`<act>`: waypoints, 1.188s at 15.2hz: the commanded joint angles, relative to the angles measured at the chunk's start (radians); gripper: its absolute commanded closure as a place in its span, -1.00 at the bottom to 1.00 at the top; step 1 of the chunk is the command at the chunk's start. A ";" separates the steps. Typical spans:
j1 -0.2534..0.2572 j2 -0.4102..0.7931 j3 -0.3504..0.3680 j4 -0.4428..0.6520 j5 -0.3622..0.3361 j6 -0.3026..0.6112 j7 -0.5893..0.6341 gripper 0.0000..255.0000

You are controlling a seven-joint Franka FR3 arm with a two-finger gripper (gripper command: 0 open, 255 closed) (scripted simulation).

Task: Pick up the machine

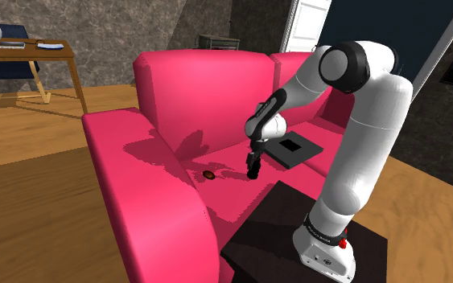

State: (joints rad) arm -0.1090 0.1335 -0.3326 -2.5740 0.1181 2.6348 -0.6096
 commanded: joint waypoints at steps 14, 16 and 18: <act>0.005 -0.033 -0.009 -0.001 -0.026 -0.028 0.019 1.00; 0.007 -0.063 -0.015 -0.001 -0.049 -0.057 0.036 1.00; 0.007 -0.093 -0.019 0.000 -0.070 -0.086 0.052 1.00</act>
State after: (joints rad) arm -0.1029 0.0594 -0.3490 -2.5712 0.0614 2.5645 -0.5688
